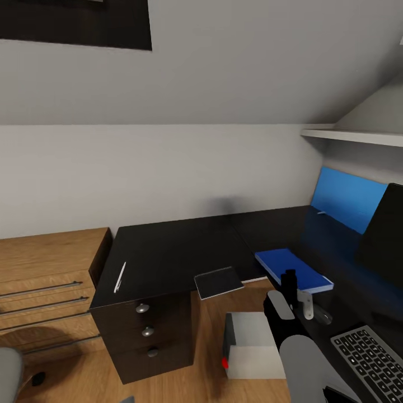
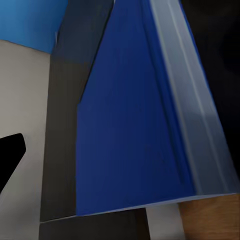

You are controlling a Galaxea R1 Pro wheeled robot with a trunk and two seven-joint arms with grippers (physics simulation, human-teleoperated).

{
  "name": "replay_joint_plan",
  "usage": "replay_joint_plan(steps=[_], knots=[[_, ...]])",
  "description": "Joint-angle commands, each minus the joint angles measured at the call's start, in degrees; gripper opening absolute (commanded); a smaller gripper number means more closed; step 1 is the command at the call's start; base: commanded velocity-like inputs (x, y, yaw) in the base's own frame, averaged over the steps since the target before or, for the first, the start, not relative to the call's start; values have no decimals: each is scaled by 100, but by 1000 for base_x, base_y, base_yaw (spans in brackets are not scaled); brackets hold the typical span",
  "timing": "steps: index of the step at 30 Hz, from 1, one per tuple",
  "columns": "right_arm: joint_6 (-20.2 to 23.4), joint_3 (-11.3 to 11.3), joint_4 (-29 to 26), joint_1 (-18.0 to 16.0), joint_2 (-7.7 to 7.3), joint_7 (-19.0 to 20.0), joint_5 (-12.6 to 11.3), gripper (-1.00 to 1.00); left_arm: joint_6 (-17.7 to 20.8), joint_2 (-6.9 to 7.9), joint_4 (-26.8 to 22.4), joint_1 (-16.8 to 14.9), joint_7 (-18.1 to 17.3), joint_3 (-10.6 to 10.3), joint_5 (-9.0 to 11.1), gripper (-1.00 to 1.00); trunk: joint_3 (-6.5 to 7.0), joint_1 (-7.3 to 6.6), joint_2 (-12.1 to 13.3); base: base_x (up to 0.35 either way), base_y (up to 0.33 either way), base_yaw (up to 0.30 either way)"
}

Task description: In the bedroom, organize the workspace by keeping the computer under the desk, ensuring the monitor is on the desk, placing the keyboard on the desk next to the monitor, placing the mouse on the desk next to the keyboard, moving the folder from the swivel chair onto the desk next to the mouse, stacking the notebook on top of the folder with the pen on top of the notebook, and positioning the swivel chair next to the desk.

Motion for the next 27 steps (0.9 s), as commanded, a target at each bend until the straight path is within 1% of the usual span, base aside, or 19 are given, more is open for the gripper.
replay_joint_plan(steps=[1,7,15,27], knots=[[-10,-8,-6,-4,4,-1,-20,100,-34,5,3,-6,30,-47,56,100,-6,0,-4,0,0,0],[-10,3,-6,-4,4,-1,-13,100,-34,6,7,-3,25,-44,57,100,-6,0,-4,-3,0,0],[-10,9,-6,-4,4,-1,-12,100,-34,6,16,-4,24,-39,65,100,-6,0,-4,-112,0,0],[-10,12,-4,-4,4,-1,-12,100,-34,6,16,-5,24,-35,74,100,-6,0,-4,-6,0,0]])
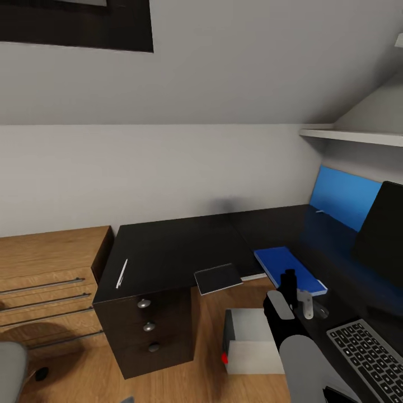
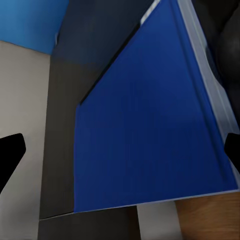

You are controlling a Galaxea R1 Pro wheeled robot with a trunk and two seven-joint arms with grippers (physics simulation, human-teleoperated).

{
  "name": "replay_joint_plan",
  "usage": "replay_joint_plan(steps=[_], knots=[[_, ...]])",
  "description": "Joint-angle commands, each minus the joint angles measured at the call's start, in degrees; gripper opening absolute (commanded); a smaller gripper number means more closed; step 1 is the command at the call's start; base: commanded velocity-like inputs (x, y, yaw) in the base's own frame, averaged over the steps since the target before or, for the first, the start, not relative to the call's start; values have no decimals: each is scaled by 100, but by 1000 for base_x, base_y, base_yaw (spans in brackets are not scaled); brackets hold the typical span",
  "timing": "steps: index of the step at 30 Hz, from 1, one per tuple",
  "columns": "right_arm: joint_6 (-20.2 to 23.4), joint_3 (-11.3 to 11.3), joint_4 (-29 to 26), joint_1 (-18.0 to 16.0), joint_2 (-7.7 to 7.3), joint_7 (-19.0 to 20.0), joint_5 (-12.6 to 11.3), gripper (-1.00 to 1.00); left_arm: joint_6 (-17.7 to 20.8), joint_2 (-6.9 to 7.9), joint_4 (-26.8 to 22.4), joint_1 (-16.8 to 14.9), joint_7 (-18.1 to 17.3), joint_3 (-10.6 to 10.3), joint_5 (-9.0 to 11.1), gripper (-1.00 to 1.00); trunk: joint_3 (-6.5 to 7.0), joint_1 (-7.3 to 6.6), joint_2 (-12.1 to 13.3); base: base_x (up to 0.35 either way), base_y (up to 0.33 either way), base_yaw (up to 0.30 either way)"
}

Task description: In the bedroom, organize the workspace by keeping the computer under the desk, ensuring the monitor is on the desk, placing the keyboard on the desk next to the monitor, placing the mouse on the desk next to the keyboard, moving the folder from the swivel chair onto the desk next to the mouse, stacking the notebook on top of the folder with the pen on top of the notebook, and positioning the swivel chair next to the desk.

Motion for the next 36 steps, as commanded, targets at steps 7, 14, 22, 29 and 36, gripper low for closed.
replay_joint_plan(steps=[7,14,22,29,36], knots=[[-23,-18,-9,-4,4,15,-19,100,-33,5,0,-5,33,-55,56,100,-6,0,-4,0,0,0],[-52,-18,-9,-4,11,30,-19,100,-33,5,8,-6,33,-57,56,100,-6,0,-4,0,0,0],[-54,-26,-8,-4,11,264,-19,100,-33,5,9,-4,33,-61,56,100,6,0,-4,0,0,14],[-54,-27,-4,-4,11,302,-19,100,-33,3,9,-3,33,-66,56,100,55,0,-4,0,0,74],[-46,-27,-1,-4,11,302,-19,100,-33,3,9,-5,33,-74,54,100,108,0,-4,0,0,102]])
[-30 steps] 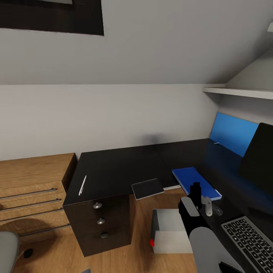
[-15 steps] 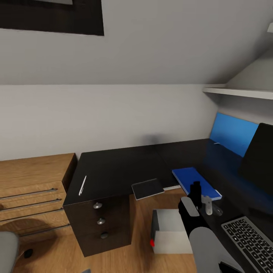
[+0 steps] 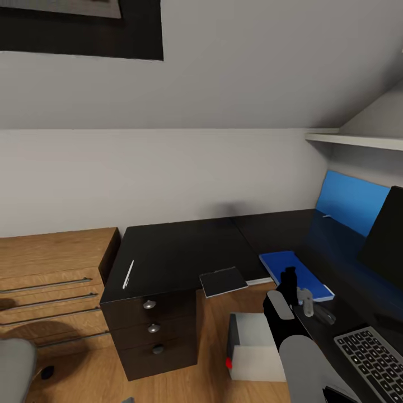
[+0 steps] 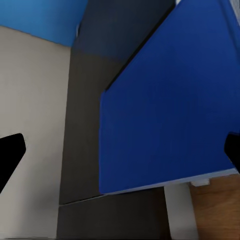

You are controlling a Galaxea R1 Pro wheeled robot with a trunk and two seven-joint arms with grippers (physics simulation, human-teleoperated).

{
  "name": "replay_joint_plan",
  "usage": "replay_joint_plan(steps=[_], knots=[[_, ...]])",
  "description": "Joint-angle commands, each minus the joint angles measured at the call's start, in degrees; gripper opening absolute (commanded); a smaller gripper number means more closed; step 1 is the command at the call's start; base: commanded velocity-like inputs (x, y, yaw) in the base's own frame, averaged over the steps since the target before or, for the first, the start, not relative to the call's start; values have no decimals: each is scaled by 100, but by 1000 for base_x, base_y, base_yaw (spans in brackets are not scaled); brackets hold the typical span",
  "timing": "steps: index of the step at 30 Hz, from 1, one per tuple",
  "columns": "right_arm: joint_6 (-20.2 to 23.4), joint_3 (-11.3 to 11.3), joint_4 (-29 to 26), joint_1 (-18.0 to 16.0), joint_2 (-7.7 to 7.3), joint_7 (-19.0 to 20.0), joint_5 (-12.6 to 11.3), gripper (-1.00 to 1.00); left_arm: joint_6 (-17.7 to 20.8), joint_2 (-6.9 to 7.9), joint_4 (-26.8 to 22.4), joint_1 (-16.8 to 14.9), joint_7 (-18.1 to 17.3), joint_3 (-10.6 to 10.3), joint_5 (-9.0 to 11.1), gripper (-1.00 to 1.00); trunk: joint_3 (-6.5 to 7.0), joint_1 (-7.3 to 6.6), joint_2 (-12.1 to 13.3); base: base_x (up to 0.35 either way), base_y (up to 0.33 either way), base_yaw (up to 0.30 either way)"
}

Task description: In the bedroom, organize the workspace by keeping the computer under the desk, ensuring the monitor is on the desk, placing the keyboard on the desk next to the monitor, placing the mouse on the desk next to the keyboard, moving the folder from the swivel chair onto the desk next to the mouse, stacking the notebook on top of the folder with the pen on top of the notebook, and positioning the swivel chair next to the desk.

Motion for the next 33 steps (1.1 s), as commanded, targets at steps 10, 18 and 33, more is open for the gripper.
replay_joint_plan(steps=[10,18,33], knots=[[11,-10,40,-3,4,-10,-15,100,-33,-2,2,-5,33,-57,49,100,64,0,-4,0,0,142],[25,45,323,-3,4,-1,-15,100,-33,-2,2,-6,33,-58,49,100,115,0,-4,0,0,155],[233,1009,726,-3,4,417,1,100,-33,-2,2,-5,33,-59,49,100,121,0,-4,0,0,116]])
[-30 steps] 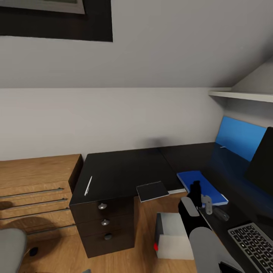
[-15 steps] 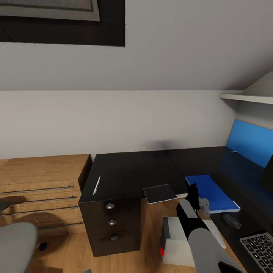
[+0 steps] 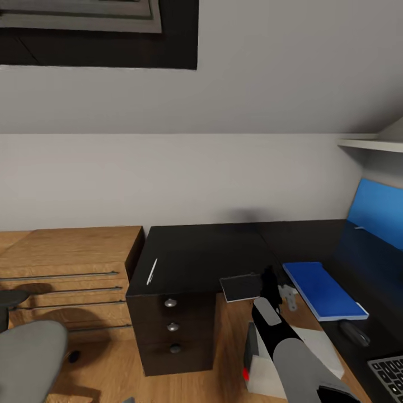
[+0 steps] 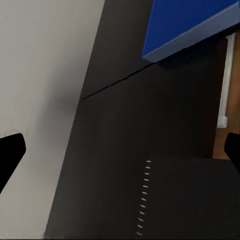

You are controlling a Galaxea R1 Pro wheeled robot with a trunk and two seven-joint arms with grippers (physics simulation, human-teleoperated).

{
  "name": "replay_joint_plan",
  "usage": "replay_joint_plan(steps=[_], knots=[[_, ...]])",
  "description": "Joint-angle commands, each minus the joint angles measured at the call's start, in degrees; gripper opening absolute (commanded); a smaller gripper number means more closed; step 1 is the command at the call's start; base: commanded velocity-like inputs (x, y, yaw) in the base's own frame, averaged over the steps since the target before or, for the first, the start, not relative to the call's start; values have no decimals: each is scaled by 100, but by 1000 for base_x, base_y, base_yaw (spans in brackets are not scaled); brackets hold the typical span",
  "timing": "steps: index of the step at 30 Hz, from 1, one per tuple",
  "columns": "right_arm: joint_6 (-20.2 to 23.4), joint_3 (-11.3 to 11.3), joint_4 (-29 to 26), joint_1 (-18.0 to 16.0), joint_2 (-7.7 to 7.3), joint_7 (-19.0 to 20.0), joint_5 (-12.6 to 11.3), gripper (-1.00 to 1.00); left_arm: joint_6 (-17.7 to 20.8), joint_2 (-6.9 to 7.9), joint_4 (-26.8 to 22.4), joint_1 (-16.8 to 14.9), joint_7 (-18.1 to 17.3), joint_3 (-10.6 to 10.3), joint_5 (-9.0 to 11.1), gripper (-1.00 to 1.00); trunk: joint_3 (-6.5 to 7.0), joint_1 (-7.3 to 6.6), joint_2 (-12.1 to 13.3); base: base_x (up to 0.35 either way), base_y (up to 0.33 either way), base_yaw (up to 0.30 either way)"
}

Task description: In the bedroom, organize the workspace by keeping the computer under the desk, ensuring the monitor is on the desk, placing the keyboard on the desk next to the monitor, placing the mouse on the desk next to the keyboard, moving the folder from the swivel chair onto the desk next to the mouse, stacking the notebook on top of the folder with the pen on top of the notebook, and positioning the swivel chair next to the desk.

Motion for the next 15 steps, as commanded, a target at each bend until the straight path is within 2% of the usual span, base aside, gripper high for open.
replay_joint_plan(steps=[1,6,10,12,15], knots=[[0,-9,-7,-2,3,-6,-17,100,-33,4,3,-9,32,-49,54,100,-6,0,-4,0,0,240],[65,-9,-13,-2,3,-4,-16,100,-33,4,3,-10,32,-52,49,100,-5,0,-4,0,0,122],[699,-16,-60,4,3,50,3,100,-33,2,-6,-13,36,-66,40,100,-5,0,-4,0,0,14],[1179,-20,-207,13,3,223,7,100,-33,-82,-23,-13,40,-73,26,100,-5,0,-4,0,0,3],[1511,-23,-458,37,3,381,9,100,-33,-198,-24,-10,36,-71,15,100,-5,0,-4,0,0,2]])
